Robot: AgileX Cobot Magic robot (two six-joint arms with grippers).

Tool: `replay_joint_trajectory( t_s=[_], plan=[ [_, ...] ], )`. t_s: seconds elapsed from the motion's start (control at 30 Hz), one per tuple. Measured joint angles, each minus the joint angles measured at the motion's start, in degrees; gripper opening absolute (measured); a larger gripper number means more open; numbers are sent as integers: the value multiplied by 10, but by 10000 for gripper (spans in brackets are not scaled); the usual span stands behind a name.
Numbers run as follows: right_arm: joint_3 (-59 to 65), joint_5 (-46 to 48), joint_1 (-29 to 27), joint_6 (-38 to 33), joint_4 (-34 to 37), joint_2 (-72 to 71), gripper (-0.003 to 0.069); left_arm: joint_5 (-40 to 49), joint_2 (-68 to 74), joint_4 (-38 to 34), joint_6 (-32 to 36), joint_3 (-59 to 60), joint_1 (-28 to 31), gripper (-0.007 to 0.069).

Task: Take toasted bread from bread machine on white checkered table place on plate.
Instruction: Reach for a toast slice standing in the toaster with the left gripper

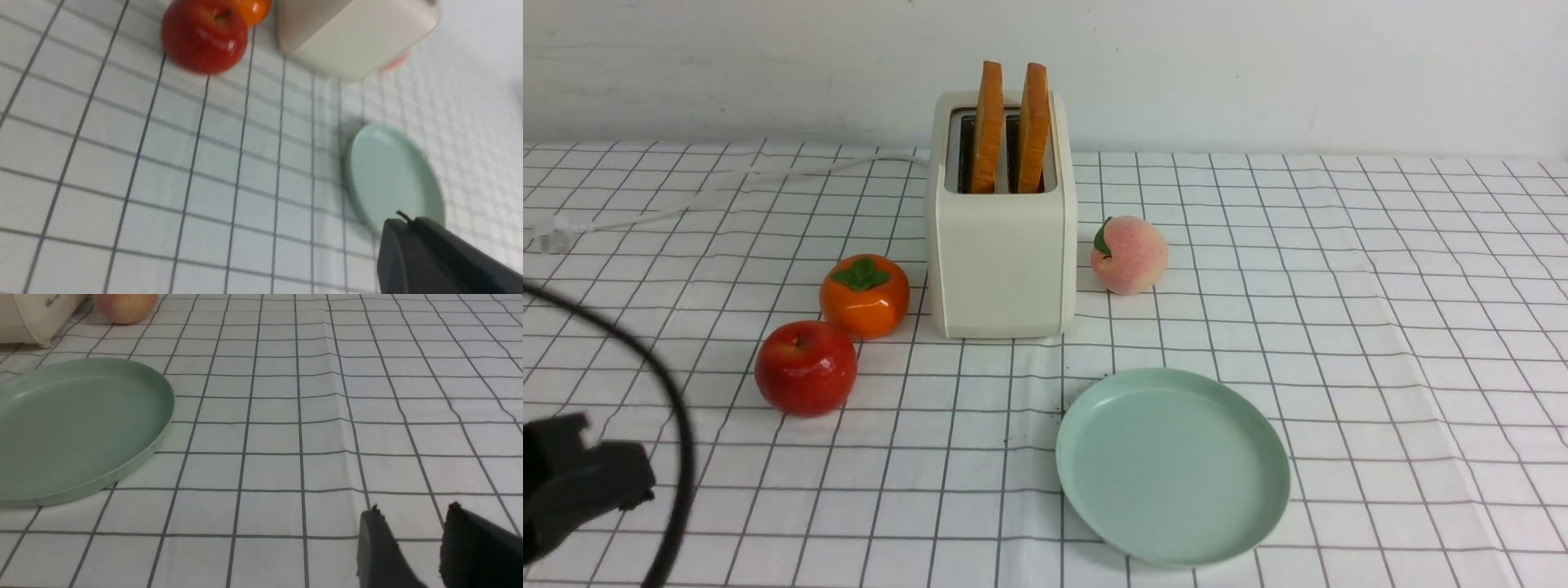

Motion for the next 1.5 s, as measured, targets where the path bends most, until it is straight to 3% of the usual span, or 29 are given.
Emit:
replay_joint_trajectory(
  t_s=[0.2, 0.3, 0.37, 0.4, 0.57, 0.73, 0.77, 1.0, 1.07, 1.5],
  plan=[
    [0, 0, 0, 0, 0, 0, 240, 31, 211, -11, 64, -156, -14, -13],
    [0, 0, 0, 0, 0, 0, 240, 28, 294, 12, 66, -244, -77, -13],
    [0, 0, 0, 0, 0, 0, 240, 22, 358, 81, 24, -337, -150, -13],
    [0, 0, 0, 0, 0, 0, 240, 22, 363, 88, 24, -337, -155, -13],
    [0, 0, 0, 0, 0, 0, 240, 44, 491, 255, -100, -544, -225, -13],
    [0, 0, 0, 0, 0, 0, 240, 63, 587, 293, -111, -664, -248, 45],
    [0, 0, 0, 0, 0, 0, 240, 64, 620, 299, -111, -705, -252, 104],
    [0, 0, 0, 0, 0, 0, 240, 43, 723, 358, -117, -805, -251, 346],
    [0, 0, 0, 0, 0, 0, 240, 23, 738, 370, -118, -816, -251, 379],
    [0, 0, 0, 0, 0, 0, 240, -40, 788, 472, -169, -819, -251, 362]
  ],
)
